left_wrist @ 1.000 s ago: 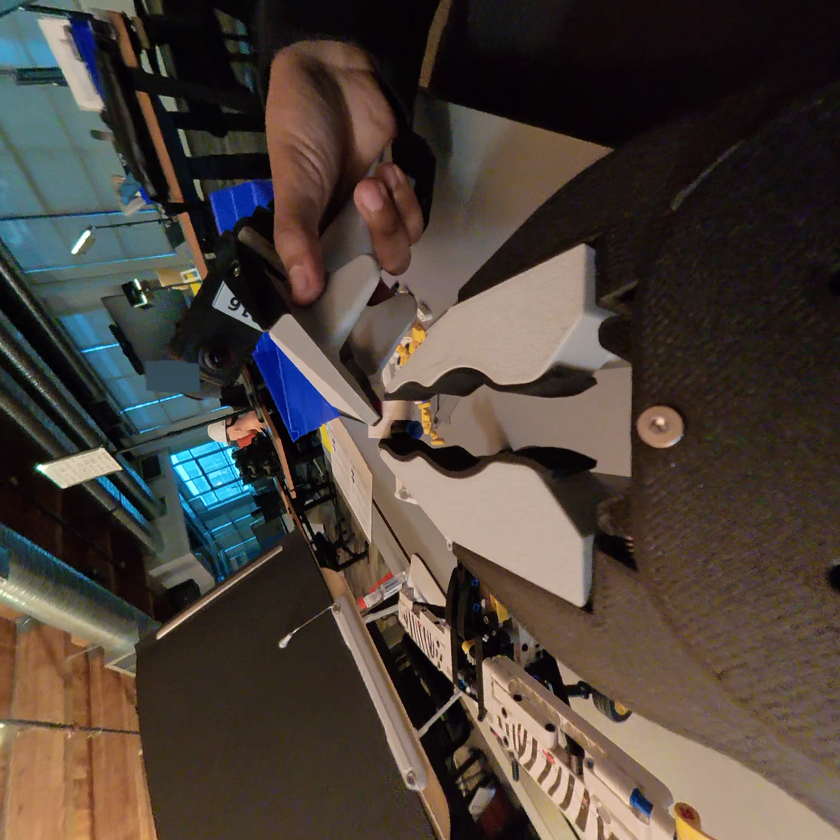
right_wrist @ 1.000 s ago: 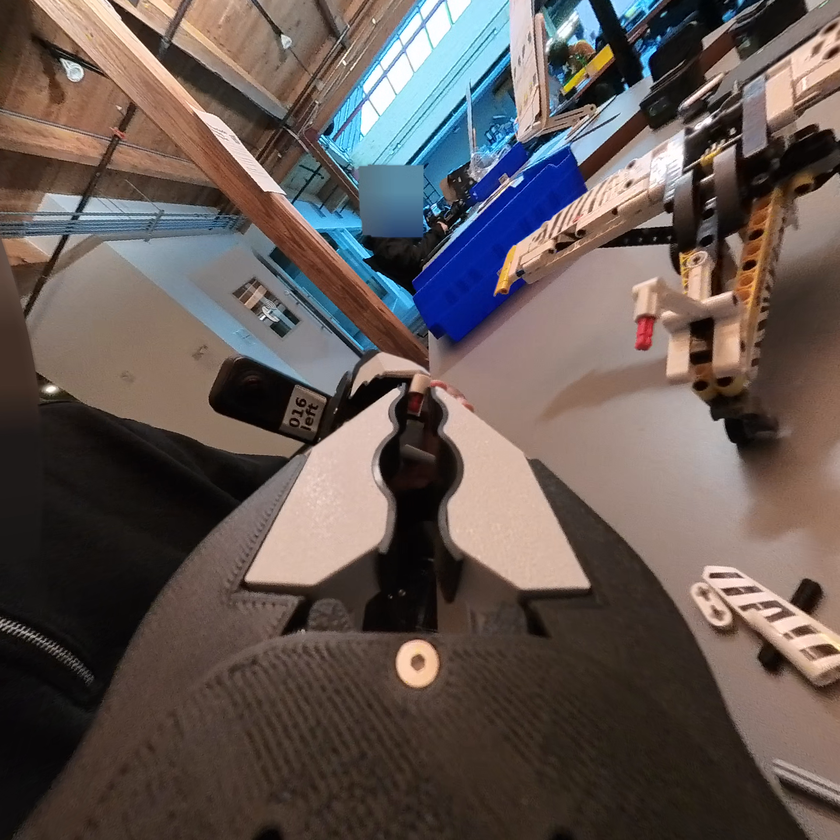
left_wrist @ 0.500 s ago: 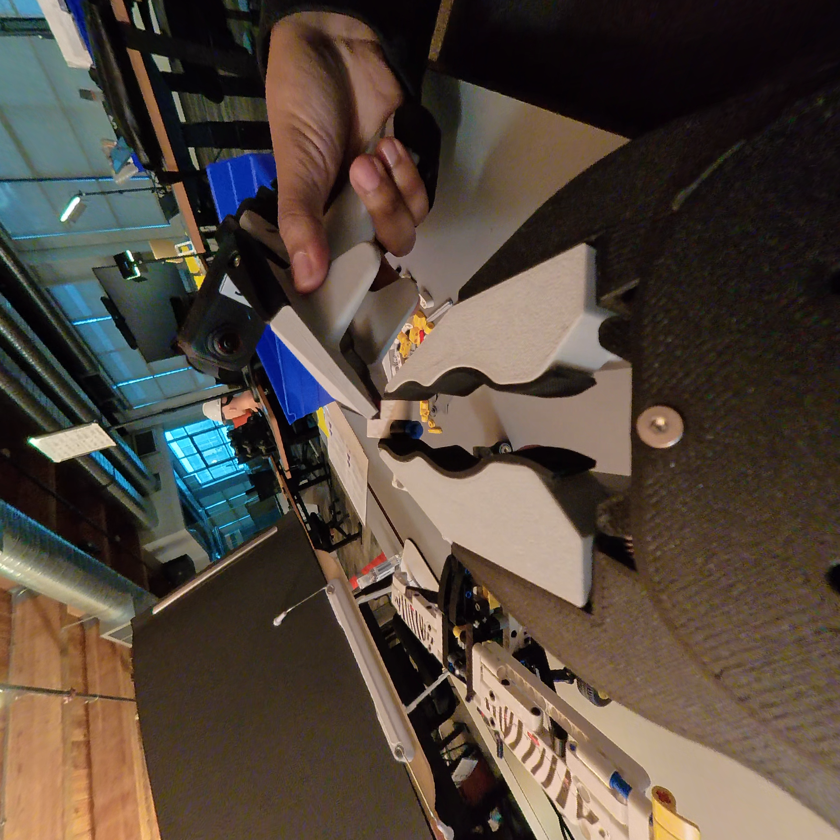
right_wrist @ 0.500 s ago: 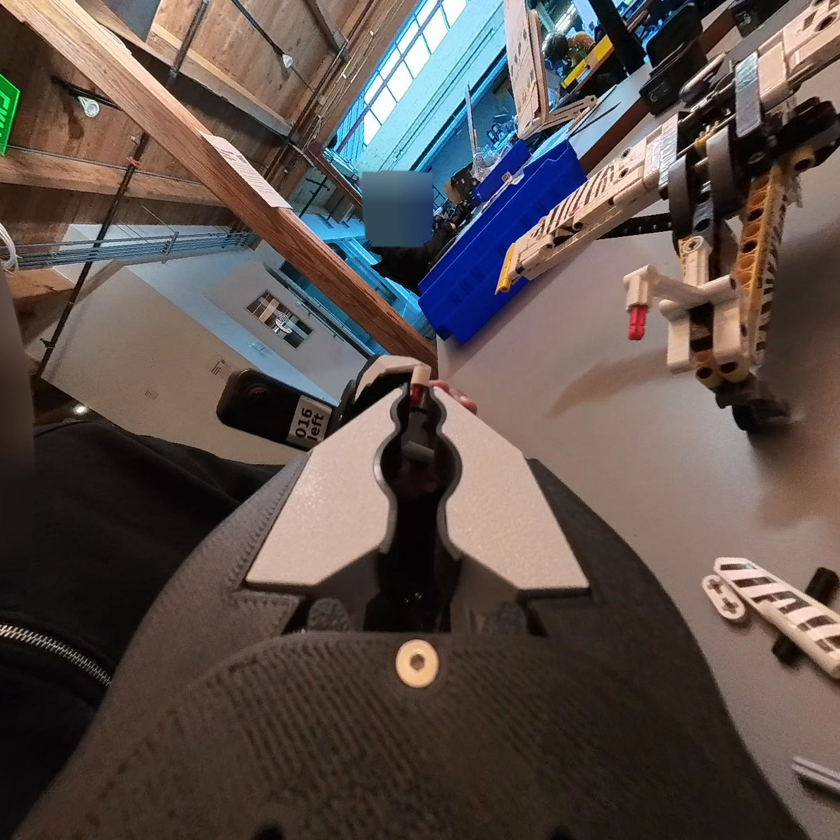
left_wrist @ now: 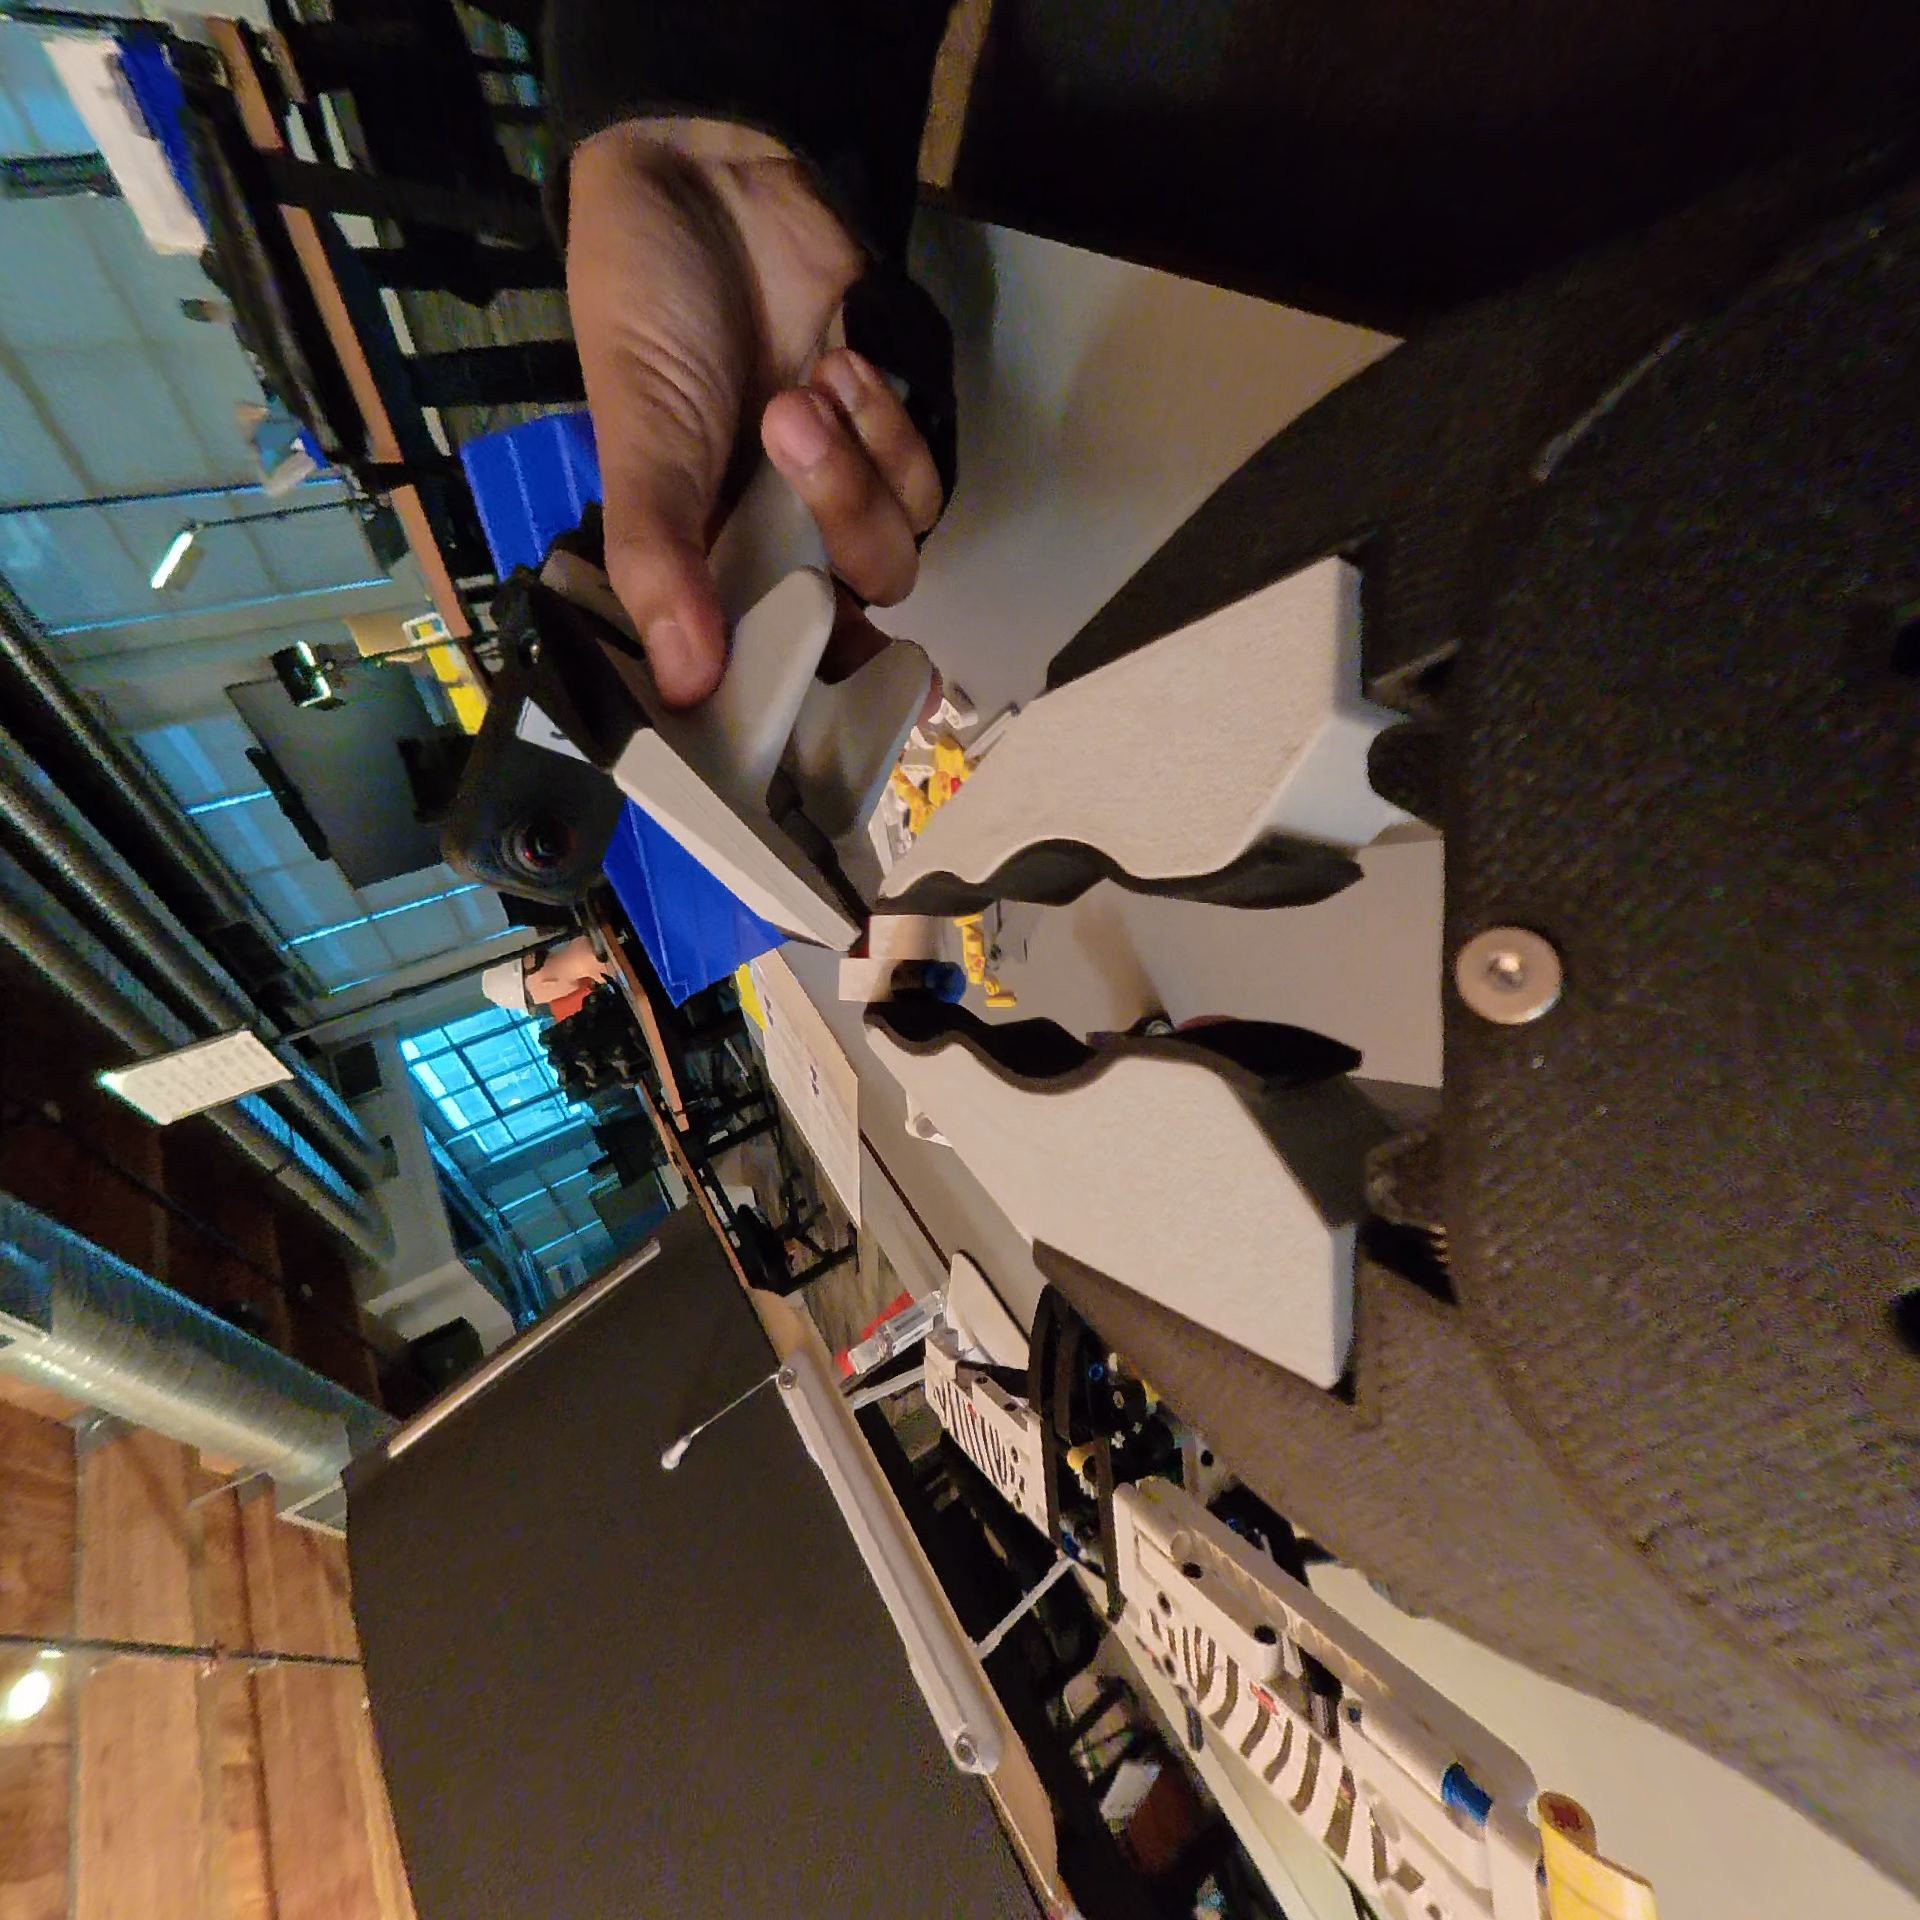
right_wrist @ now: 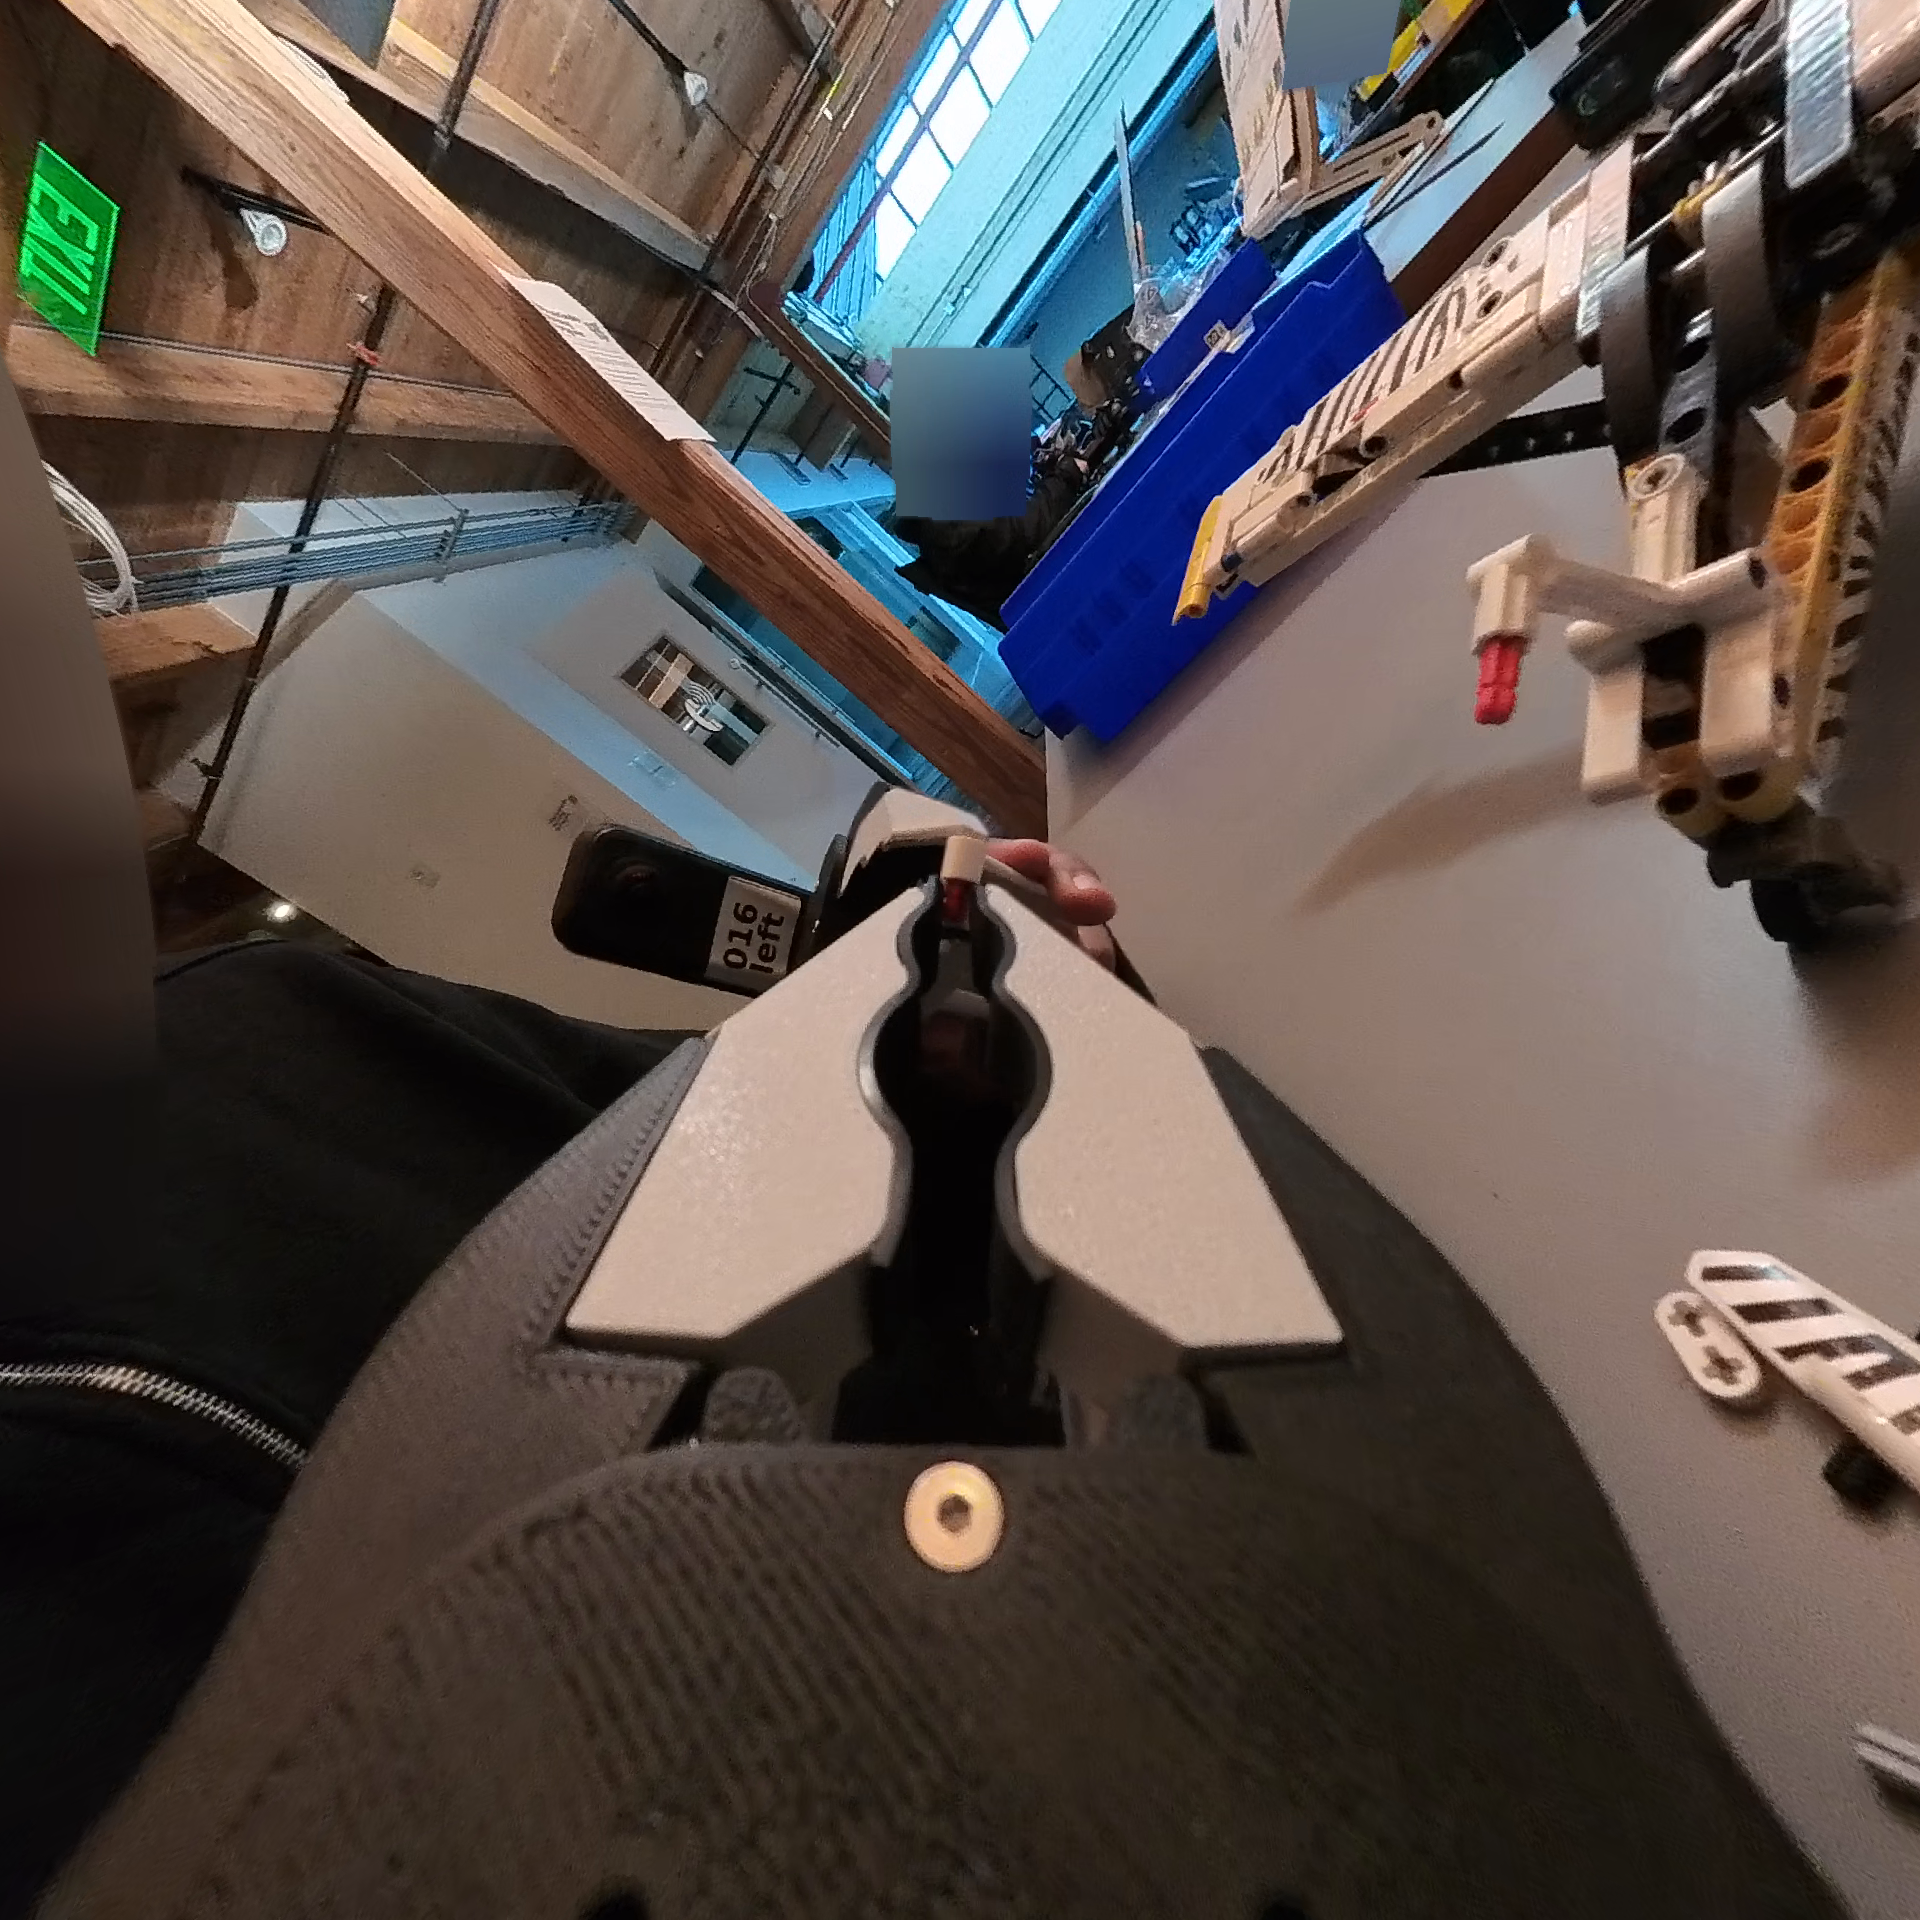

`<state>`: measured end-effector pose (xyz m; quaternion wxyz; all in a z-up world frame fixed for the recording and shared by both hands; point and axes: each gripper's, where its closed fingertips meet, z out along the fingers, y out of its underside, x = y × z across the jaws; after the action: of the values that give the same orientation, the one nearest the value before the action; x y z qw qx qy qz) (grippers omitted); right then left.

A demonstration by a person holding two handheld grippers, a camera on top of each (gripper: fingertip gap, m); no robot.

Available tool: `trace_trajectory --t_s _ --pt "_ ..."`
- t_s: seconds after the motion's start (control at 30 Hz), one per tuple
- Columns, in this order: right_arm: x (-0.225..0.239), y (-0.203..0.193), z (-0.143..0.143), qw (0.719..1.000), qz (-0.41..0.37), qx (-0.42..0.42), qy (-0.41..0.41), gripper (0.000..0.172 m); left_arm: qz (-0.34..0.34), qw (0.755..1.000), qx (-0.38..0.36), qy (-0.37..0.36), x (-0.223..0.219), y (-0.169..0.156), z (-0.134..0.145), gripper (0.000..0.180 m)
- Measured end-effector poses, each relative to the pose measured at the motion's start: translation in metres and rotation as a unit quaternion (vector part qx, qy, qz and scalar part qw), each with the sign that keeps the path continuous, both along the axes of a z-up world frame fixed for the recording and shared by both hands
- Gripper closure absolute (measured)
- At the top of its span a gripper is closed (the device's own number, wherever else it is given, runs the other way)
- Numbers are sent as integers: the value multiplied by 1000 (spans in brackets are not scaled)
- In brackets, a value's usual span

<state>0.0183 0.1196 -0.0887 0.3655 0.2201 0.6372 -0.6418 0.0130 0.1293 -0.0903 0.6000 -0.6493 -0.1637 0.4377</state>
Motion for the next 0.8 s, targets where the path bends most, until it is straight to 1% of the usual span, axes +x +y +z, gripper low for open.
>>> trace_trajectory --t_s 0.13,0.23,0.4,0.5,0.57,0.67,0.8 --pt "1 0 -3 1000 5 6 -11 170 7 1000 -23 16 1 0 -2 167" --pt "-3 0 -7 1000 -9 21 2 169 27 998 -47 18 -4 -1 -7 167" --pt "-5 -3 -1 993 -52 59 85 170 18 1000 4 -19 -8 -5 -2 167" --pt "-5 -2 -1 991 -57 69 98 171 39 999 -8 -8 -9 -6 -2 166" --pt "-5 -2 -1 992 -55 67 93 171 45 999 -12 -6 -10 -6 -3 166" --pt "-4 -1 2 995 -44 51 72 171 43 999 13 -17 -9 -6 0 166" --pt "-3 2 4 1000 -7 13 9 170 41 999 23 -19 -9 -3 1 166"
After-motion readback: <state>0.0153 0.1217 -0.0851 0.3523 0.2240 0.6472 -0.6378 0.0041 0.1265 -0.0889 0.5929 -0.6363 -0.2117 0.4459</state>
